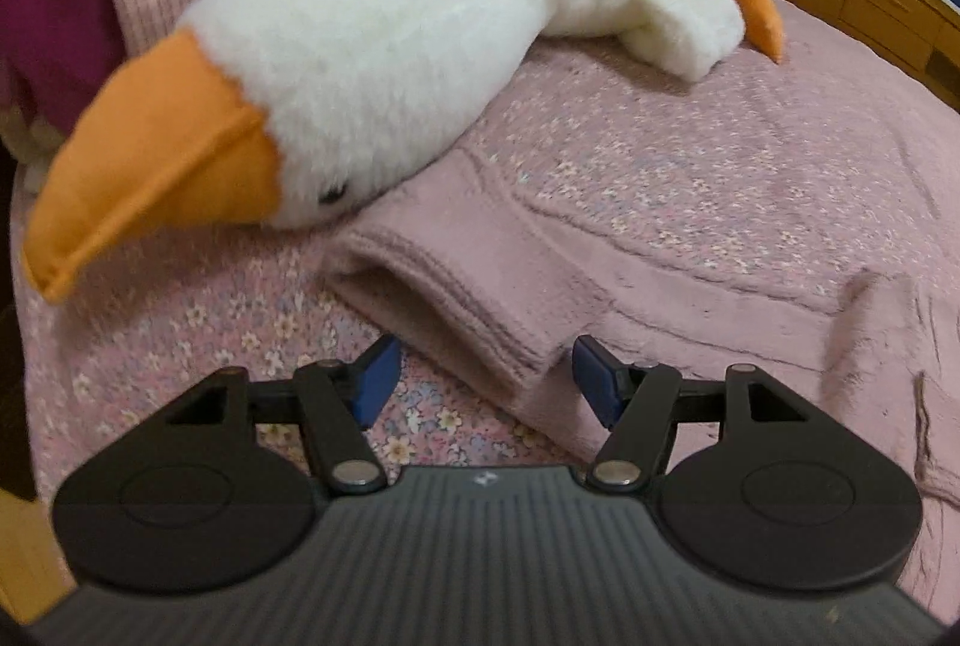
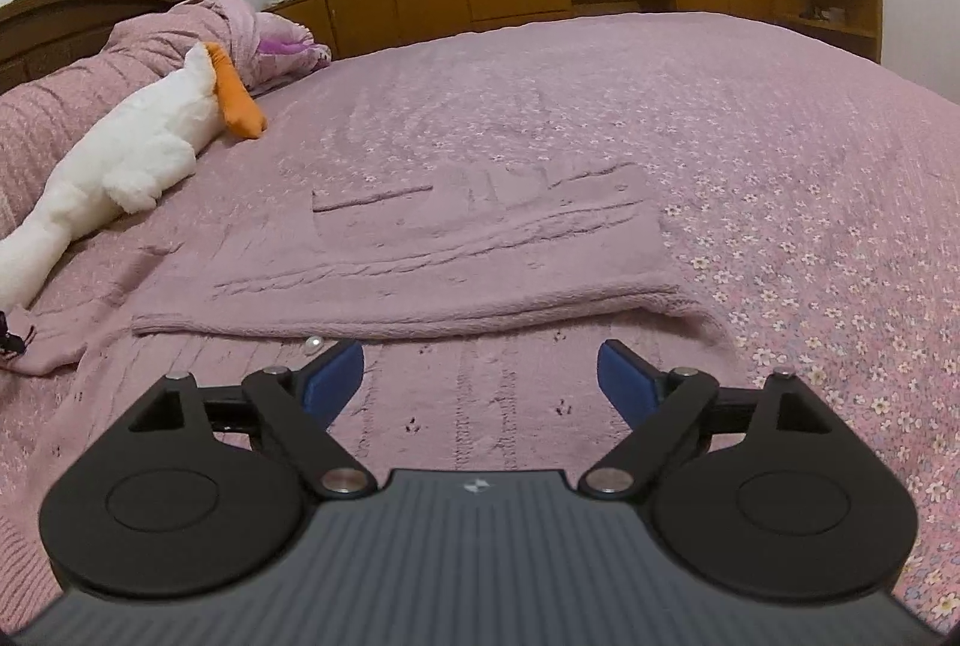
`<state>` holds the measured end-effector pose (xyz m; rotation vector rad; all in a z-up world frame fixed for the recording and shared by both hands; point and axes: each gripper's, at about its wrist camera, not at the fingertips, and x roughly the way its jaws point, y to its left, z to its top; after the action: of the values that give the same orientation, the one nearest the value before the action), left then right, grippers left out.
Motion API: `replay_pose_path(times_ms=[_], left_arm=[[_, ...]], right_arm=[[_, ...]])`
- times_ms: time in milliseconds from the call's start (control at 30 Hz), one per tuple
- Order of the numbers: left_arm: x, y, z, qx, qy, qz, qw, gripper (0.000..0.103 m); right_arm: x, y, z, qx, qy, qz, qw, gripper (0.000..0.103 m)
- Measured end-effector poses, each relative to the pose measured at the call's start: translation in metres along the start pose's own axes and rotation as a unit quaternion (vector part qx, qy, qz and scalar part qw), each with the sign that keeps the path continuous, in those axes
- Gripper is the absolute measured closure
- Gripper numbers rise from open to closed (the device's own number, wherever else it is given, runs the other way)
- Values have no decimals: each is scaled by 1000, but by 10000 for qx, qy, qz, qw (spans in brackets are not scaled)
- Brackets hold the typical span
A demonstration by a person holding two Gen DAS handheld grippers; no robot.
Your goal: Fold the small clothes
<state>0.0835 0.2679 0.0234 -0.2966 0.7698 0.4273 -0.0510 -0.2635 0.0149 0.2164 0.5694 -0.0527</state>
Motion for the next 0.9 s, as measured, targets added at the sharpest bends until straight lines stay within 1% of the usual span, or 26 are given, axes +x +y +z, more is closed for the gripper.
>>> replay_pose_path(times_ms=[67, 200, 500, 767, 867, 900], left_arm=[[2, 2, 0, -57, -45, -23, 10000, 36], [5, 1, 2, 27, -77, -35, 10000, 33], [15, -5, 4, 176, -172, 24, 9997, 29], [19, -11, 6, 337, -273, 125, 9990, 25], [20, -14, 6, 398, -303, 172, 9986, 27], [20, -16, 5, 441, -311, 214, 9983, 34]], right_arm=[[2, 1, -1, 9, 62, -5, 10000, 13], [10, 4, -4, -47, 250, -122, 9996, 13], [27, 13, -11, -109, 552, -78, 9984, 13], [35, 15, -11, -42, 675, 4, 9977, 13], [36, 15, -11, -44, 691, 10, 9976, 13], [36, 15, -12, -44, 687, 6, 9976, 13]])
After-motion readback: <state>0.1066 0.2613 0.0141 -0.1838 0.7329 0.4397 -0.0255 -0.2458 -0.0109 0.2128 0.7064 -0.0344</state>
